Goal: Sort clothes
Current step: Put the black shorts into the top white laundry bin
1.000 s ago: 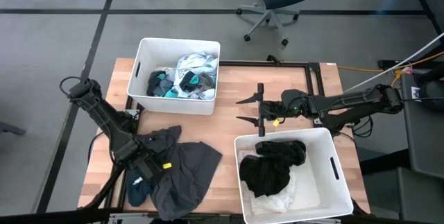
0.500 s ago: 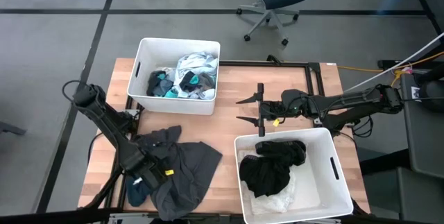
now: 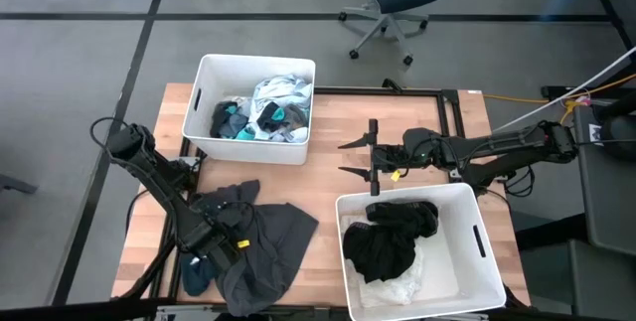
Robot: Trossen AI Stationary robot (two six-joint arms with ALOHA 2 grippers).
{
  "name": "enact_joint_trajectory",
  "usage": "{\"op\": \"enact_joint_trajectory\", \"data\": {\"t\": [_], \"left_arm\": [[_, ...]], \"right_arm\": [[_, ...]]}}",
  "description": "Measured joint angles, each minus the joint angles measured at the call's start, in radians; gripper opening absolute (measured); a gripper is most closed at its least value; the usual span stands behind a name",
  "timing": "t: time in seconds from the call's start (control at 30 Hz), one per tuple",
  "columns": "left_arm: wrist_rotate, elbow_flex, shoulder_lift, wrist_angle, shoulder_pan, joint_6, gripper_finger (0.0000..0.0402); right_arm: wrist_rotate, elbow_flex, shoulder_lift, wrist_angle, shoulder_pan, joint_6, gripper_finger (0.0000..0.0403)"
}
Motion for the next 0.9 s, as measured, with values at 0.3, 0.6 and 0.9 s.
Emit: {"op": "enact_joint_trajectory", "data": {"t": [0.3, 0.6, 0.9], "left_arm": [[0.034, -0.1, 0.0, 0.037, 0.001, -0.002, 0.0176], [0.061, -0.104, 0.0, 0.035, 0.002, 0.103, 0.0061], [0.091, -0.031, 0.0, -0.079, 0.002, 0.153, 0.0026]], "right_arm": [[0.0, 0.0, 0.0, 0.002, 0.0, 0.0, 0.0233], [0.0, 0.0, 0.0, 0.002, 0.0, -0.002, 0.0233], [0.0, 0.0, 0.0, 0.002, 0.0, -0.002, 0.0233]]}}
